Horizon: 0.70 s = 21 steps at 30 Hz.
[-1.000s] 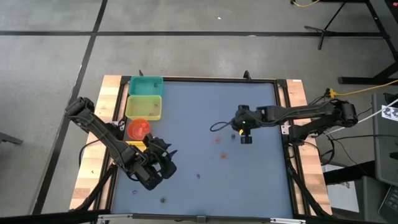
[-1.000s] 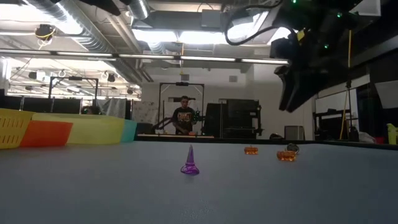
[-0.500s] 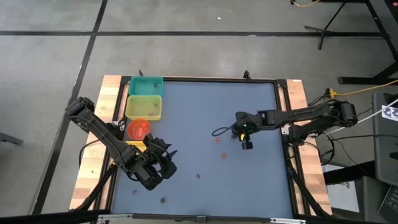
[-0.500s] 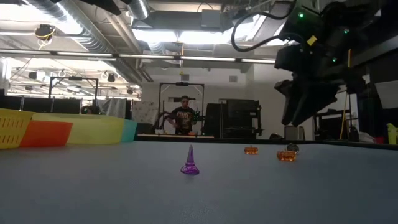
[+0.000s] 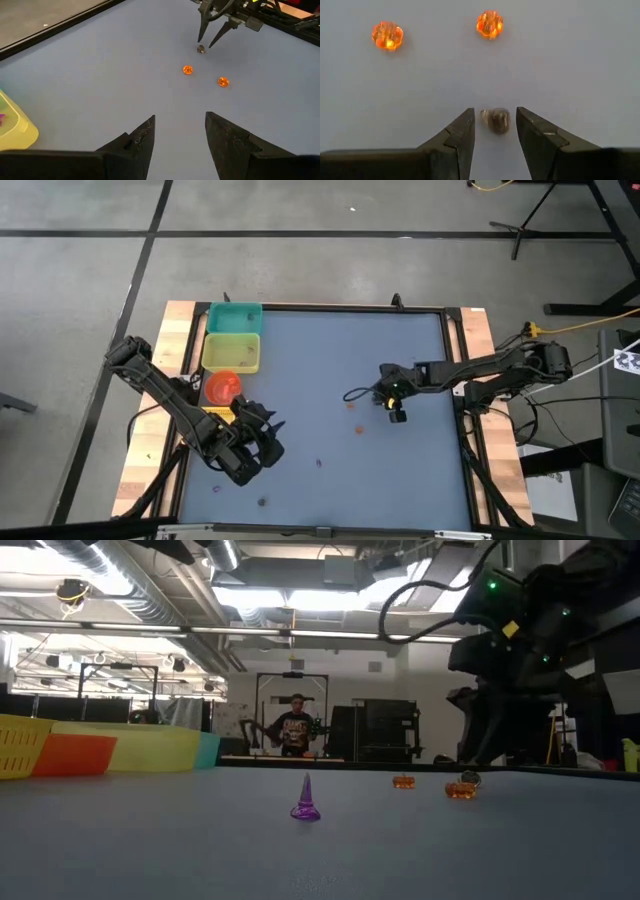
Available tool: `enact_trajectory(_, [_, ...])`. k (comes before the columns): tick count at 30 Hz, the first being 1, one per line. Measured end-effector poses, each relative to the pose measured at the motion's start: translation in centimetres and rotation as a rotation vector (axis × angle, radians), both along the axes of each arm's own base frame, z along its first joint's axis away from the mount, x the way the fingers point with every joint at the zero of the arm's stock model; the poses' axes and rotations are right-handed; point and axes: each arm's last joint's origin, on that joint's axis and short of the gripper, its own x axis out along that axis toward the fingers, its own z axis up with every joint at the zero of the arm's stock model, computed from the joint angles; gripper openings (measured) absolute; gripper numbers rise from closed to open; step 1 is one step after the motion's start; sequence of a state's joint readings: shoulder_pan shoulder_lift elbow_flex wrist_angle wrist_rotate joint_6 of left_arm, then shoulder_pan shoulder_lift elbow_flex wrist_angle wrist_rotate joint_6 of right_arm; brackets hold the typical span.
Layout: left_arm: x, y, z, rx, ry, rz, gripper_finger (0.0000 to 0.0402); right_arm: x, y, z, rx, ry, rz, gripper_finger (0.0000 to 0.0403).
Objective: Sort Halloween decoration
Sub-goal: Put the top black skull toy into the green bin
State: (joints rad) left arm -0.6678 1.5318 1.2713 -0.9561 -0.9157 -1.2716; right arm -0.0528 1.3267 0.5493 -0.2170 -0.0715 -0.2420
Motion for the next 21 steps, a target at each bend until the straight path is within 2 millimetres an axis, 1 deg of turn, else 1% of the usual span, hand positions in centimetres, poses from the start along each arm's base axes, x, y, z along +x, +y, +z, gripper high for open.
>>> enact_trajectory(2, [0.0, 0.0, 0.0, -0.001, -0.001, 0.000, 0.0157, 0.4, 0.0, -0.2, -0.002, -0.026, -0.001, 0.0144])
enact_trajectory(12, [0.0, 0.0, 0.0, -0.007, 0.000, -0.003, 0.0157, 0.9, -0.1, -2.3, -0.006, 0.058, -0.006, 0.0144])
enact_trajectory(21, [0.0, 0.0, 0.0, 0.000, 0.007, -0.009, 0.0157, 1.0, -0.1, -2.6, -0.019, 0.069, -0.014, 0.0143])
